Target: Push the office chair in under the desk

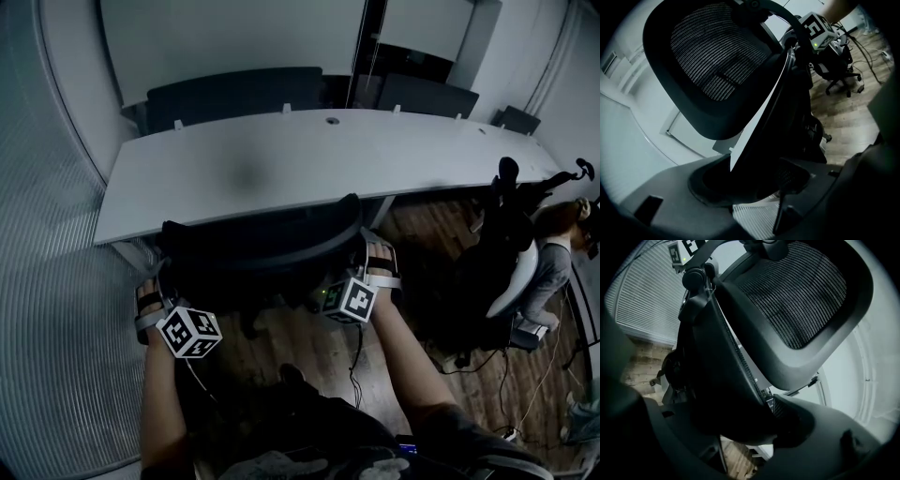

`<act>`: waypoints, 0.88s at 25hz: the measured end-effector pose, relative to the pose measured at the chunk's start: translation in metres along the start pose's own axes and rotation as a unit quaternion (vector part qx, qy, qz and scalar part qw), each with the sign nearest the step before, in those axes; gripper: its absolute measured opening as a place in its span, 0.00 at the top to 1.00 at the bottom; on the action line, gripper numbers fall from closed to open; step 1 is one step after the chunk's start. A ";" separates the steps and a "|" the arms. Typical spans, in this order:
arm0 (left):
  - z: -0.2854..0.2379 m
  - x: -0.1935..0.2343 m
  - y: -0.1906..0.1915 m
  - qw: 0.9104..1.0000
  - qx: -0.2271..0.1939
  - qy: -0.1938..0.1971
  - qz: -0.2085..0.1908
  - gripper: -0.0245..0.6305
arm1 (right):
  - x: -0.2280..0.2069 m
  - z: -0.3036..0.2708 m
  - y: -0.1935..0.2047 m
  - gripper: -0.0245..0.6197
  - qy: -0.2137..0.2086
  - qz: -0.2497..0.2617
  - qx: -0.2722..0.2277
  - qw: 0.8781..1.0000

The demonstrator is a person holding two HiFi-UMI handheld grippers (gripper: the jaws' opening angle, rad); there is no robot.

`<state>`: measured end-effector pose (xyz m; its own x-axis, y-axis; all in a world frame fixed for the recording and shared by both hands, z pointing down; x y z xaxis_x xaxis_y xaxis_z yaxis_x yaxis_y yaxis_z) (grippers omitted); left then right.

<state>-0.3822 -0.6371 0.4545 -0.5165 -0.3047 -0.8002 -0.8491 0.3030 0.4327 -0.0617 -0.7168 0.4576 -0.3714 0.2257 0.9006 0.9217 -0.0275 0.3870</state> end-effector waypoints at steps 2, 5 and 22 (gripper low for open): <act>-0.014 0.005 -0.006 1.000 0.001 -0.002 0.000 0.55 | -0.004 -0.016 0.002 0.51 -0.002 -0.002 0.001 1.000; -0.026 0.008 -0.013 1.000 0.007 -0.001 0.001 0.55 | -0.009 -0.030 0.004 0.51 -0.003 0.000 -0.007 1.000; -0.092 0.025 -0.042 1.000 0.029 -0.005 0.004 0.55 | -0.025 -0.107 0.013 0.51 -0.006 0.003 -0.030 1.000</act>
<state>-0.3692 -0.7401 0.4546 -0.5224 -0.2932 -0.8007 -0.8365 0.3583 0.4146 -0.0520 -0.8274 0.4612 -0.3635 0.2362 0.9011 0.9155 -0.0882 0.3925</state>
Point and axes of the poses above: the fingertips, and each gripper's own axes: z backward along the fingers, x to its left, y out of its underside, the point moved 4 cm from there along z, backward along the fingers, and after that the axes turned 3 degrees about y, right-handed, at the moved point
